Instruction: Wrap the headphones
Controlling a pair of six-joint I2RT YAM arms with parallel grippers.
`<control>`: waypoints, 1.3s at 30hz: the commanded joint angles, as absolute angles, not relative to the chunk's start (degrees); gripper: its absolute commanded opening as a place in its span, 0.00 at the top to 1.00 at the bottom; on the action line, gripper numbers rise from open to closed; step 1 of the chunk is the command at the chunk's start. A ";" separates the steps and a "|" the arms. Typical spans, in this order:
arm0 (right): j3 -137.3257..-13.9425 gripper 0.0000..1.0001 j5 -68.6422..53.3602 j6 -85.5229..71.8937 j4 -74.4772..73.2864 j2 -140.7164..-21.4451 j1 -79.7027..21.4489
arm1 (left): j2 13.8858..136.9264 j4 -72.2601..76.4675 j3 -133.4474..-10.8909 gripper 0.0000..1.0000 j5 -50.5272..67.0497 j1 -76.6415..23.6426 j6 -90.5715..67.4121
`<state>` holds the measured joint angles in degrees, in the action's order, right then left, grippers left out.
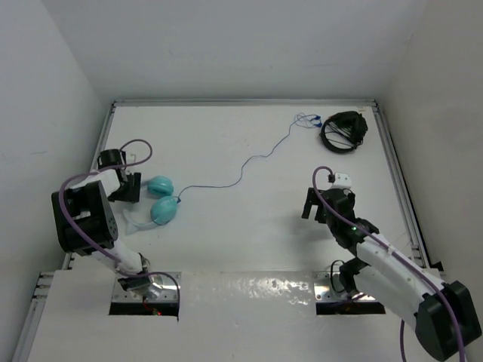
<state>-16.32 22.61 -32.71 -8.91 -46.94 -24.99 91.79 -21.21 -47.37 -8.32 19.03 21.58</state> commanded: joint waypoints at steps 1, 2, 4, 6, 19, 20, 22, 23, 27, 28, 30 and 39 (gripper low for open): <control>-18.89 0.01 23.56 -31.73 -6.07 -48.86 -25.40 | 95.97 -21.80 -44.56 0.59 -9.49 19.60 21.71; -19.16 0.01 23.29 -31.73 -5.98 -50.00 -25.40 | 96.15 -21.80 -44.82 0.78 -9.75 19.60 21.71; -19.60 0.01 22.85 -31.73 -5.10 -51.06 -25.40 | 96.07 -23.63 -46.57 1.00 -8.10 19.60 21.53; -20.04 0.01 21.89 -30.86 -3.27 -52.64 -25.40 | 95.19 -26.09 -48.16 1.00 -2.93 19.60 21.71; -36.20 0.01 5.11 -3.11 14.14 -74.51 -35.33 | 86.66 -39.11 -76.00 1.00 17.49 11.44 16.79; -37.86 0.01 3.79 -0.99 15.11 -75.49 -35.25 | 86.49 -39.46 -77.42 1.00 18.19 10.29 16.70; -38.93 0.01 0.55 10.56 18.45 -78.73 -34.37 | 85.87 -40.25 -81.10 1.00 19.24 7.65 16.70; -39.98 0.01 -2.78 13.68 19.85 -79.88 -33.84 | 85.70 -40.25 -82.34 1.00 20.38 6.52 16.70; -44.72 0.01 -17.26 17.06 25.39 -86.21 -23.85 | 84.82 -39.38 -86.92 1.00 21.36 5.45 16.61; -46.22 0.01 -18.27 15.57 25.66 -86.92 -22.86 | 84.64 -39.03 -87.62 1.00 21.01 5.28 16.52; -50.00 0.01 -20.20 13.63 24.88 -86.58 -22.59 | 83.85 -38.32 -87.45 1.00 18.90 3.96 17.40; -62.13 0.01 -9.86 23.07 20.57 -85.51 -40.22 | 85.69 -32.88 -82.97 1.00 -0.85 -9.30 21.09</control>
